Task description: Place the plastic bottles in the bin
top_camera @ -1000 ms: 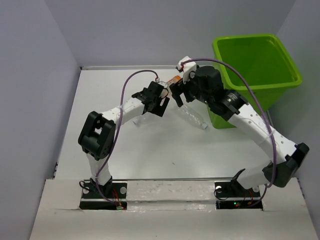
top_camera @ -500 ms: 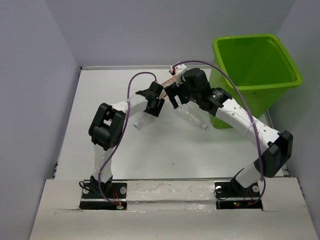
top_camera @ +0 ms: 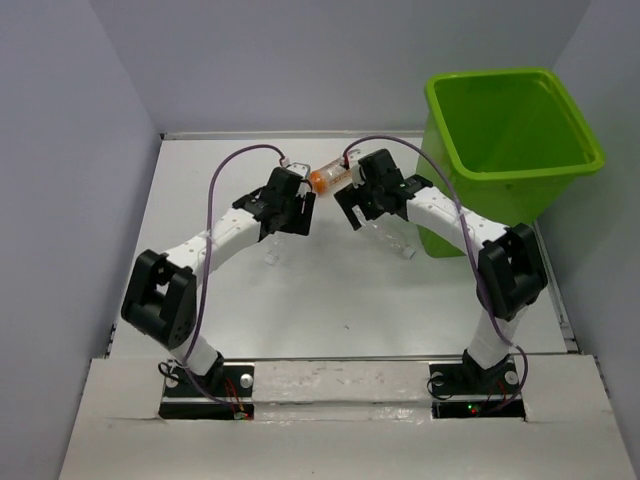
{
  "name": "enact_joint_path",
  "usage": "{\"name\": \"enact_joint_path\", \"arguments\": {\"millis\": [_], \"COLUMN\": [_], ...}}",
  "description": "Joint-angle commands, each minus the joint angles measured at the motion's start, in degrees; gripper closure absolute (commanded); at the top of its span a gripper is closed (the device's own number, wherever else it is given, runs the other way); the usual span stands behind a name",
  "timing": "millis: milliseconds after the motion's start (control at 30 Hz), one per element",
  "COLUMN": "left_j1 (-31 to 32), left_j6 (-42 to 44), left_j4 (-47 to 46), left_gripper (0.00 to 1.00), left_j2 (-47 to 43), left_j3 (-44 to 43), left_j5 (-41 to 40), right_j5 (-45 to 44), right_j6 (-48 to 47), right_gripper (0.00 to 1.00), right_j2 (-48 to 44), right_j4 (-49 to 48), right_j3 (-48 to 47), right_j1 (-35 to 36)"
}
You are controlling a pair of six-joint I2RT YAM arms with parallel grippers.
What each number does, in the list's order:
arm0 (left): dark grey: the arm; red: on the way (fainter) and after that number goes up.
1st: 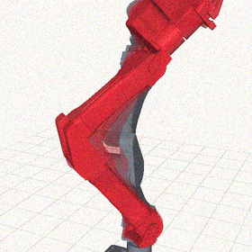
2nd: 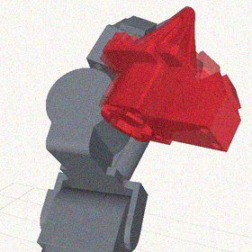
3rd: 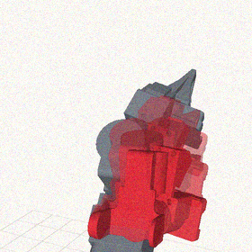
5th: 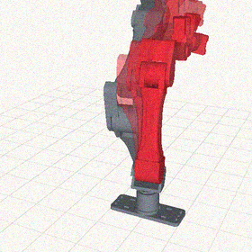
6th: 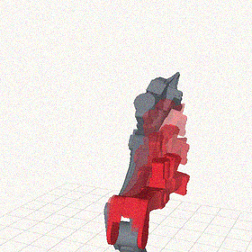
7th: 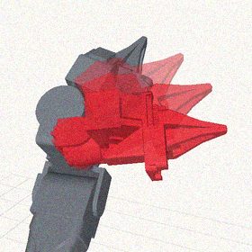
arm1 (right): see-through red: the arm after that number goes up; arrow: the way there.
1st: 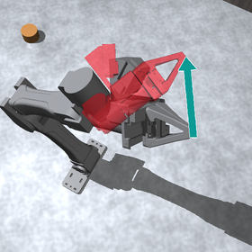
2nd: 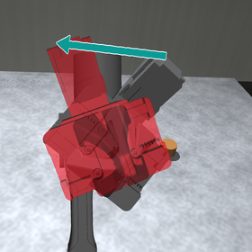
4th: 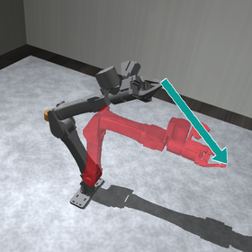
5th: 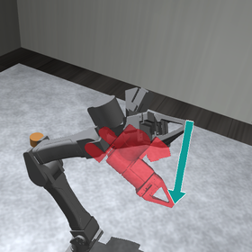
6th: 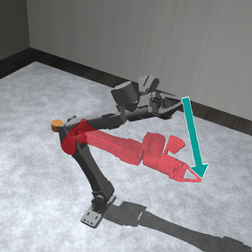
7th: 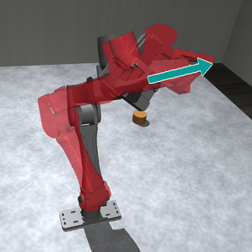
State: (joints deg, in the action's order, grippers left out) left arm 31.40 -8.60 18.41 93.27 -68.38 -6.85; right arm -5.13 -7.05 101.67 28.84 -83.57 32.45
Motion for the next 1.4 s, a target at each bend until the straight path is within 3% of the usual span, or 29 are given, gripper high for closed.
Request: {"name": "enact_joint_path", "arguments": {"millis": [0, 267, 367, 467, 500, 600, 767, 867, 967, 1100, 1267, 1367], "left_j1": [-0.11, -0.02, -0.11, -0.02, -0.11, -0.11, -0.02, 0.07, 1.29, 4.72, 11.39, 12.72], "left_j6": [-3.7, -5.55, -6.08, -6.08, -5.99, -6.25, -6.87, -7.56, -9.41, -10.21, -8.98, -8.8], "left_j4": [-3.03, -3.56, -3.65, -3.82, -4.0, -4.79, -5.41, -7.41, -10.67, -12.87, -13.58, -13.93], "left_gripper": [0.41, 0.41, 0.41, 0.41, 0.41, 0.41, 0.41, 0.41, 0.41, 0.43, 0.43, 0.43], "left_j2": [-7.92, -21.46, -25.24, -27.88, -28.93, -30.78, -32.72, -33.42, -33.77, -33.33, -32.37, -30.44], "left_j3": [3.78, 3.17, 1.94, -0.52, -0.96, -2.72, -5.71, -7.12, -7.82, -9.92, -12.56, -15.46], "left_j5": [4.3, 5.53, 6.59, 10.36, 11.06, 12.56, 14.93, 19.66, 22.05, 21.27, 17.23, 17.05], "right_j5": [-1.03, -5.33, -4.02, -1.47, -1.55, -1.55, 0.2, 3.54, -1.97, -24.27, -18.79, -18.87], "right_j6": [-1.39, -1.21, -0.42, 1.94, 2.47, 4.67, 6.78, 6.79, 6.79, -3.3, -1.5, 0.11], "right_gripper": [0.0, 0.02, 0.09, 0.27, 0.42, 0.63, 0.65, 0.67, 0.68, 0.68, 0.67, 0.67], "right_j2": [4.23, 11.97, 13.2, 11.02, 7.96, 0.15, -17.35, -29.02, -34.41, -31.38, -26.53, -25.56], "right_j4": [-1.59, -2.03, -2.12, -2.73, -3.35, -3.97, -1.95, -1.15, -1.68, -8.61, -11.87, -15.3], "right_j3": [-0.89, -2.39, -2.21, -1.34, -0.72, 2.0, 4.38, 0.62, -7.81, -16.44, -23.3, -22.78], "right_j1": [-1.5, -2.65, -2.65, -1.43, -0.73, 2.18, 4.38, 4.38, 4.38, 2.63, -11.67, -15.73]}}
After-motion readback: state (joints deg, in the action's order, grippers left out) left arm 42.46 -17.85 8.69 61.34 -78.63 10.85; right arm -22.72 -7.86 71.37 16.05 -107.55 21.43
